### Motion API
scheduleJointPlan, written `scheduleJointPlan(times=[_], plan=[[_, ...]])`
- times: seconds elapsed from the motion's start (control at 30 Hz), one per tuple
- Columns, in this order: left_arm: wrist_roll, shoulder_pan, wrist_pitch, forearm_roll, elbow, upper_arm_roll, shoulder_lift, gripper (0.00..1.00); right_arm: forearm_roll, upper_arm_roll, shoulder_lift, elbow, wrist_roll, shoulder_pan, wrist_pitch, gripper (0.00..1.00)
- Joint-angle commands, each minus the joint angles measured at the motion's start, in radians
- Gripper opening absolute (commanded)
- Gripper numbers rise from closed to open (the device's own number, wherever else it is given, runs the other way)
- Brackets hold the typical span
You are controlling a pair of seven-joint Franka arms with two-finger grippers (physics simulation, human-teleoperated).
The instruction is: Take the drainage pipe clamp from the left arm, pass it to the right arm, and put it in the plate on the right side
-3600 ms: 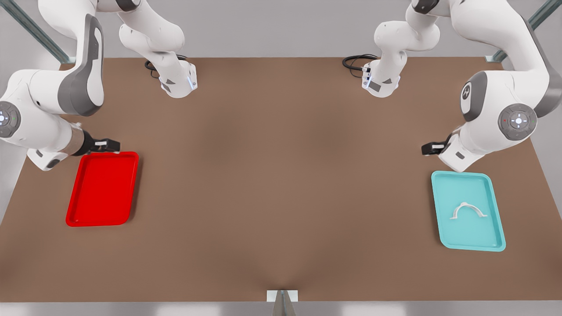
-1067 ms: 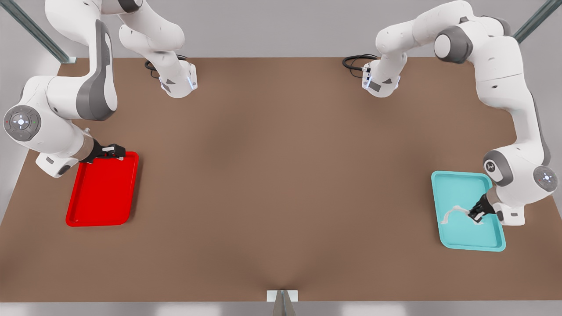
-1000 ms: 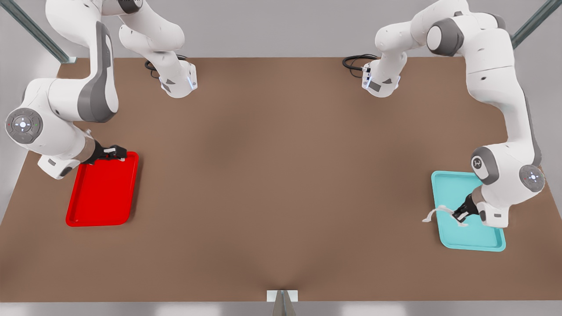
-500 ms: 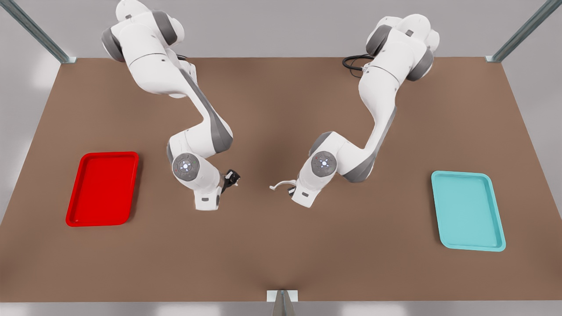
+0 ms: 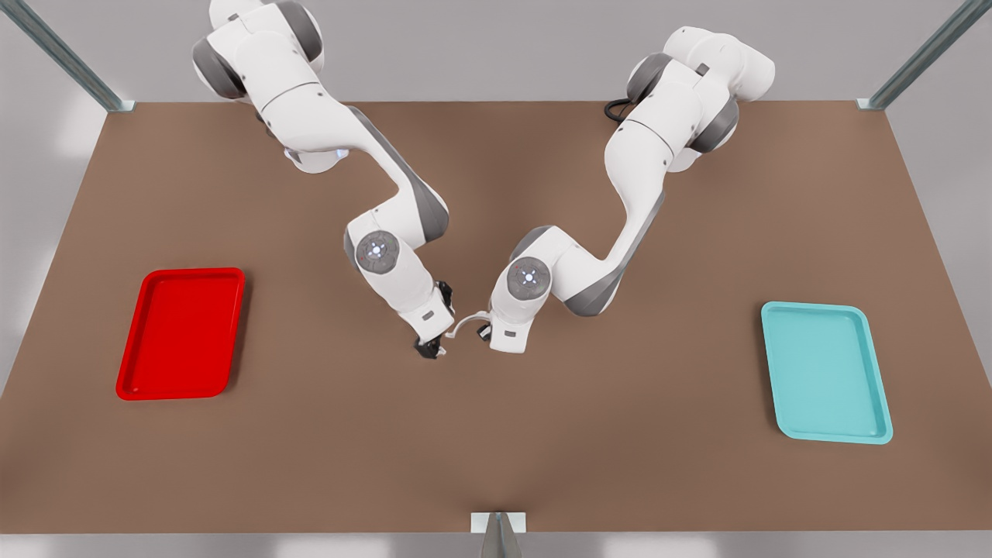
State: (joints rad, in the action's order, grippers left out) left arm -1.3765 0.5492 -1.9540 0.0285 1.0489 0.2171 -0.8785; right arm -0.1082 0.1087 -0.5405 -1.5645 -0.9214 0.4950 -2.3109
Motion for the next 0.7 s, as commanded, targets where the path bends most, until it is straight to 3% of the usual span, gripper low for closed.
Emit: scheduleJointPlan(times=[0.0, 0.43, 0.47, 0.53, 0.6, 0.63, 0.67], plan=[[-0.259, 0.0, -0.005, -0.012, -0.006, 0.001, 0.001, 0.21, -0.002, 0.002, -0.006, -0.019, -0.685, 0.014, -0.104, 1.0], [-0.266, 0.002, -0.011, -0.013, -0.029, 0.001, -0.008, 0.21, -0.014, 0.002, -0.101, -0.016, -0.671, 0.047, -0.168, 1.0], [-0.266, 0.002, -0.011, -0.015, -0.029, 0.001, -0.008, 0.21, -0.014, 0.002, -0.102, -0.016, -0.671, 0.043, -0.173, 0.95], [-0.277, 0.002, -0.011, -0.015, -0.029, 0.001, -0.008, 0.21, -0.013, 0.002, -0.107, -0.012, -0.671, 0.042, -0.173, 0.52], [-0.277, 0.0, -0.011, -0.015, -0.029, 0.001, -0.008, 0.21, -0.013, 0.002, -0.107, -0.009, -0.671, 0.042, -0.173, 0.29], [-0.274, 0.0, -0.011, -0.015, -0.029, 0.001, -0.008, 0.35, -0.013, 0.002, -0.107, -0.008, -0.669, 0.042, -0.173, 0.21], [-0.273, 0.0, -0.016, -0.015, -0.029, 0.001, -0.008, 0.81, -0.013, 0.002, -0.107, -0.008, -0.668, 0.039, -0.173, 0.21]])
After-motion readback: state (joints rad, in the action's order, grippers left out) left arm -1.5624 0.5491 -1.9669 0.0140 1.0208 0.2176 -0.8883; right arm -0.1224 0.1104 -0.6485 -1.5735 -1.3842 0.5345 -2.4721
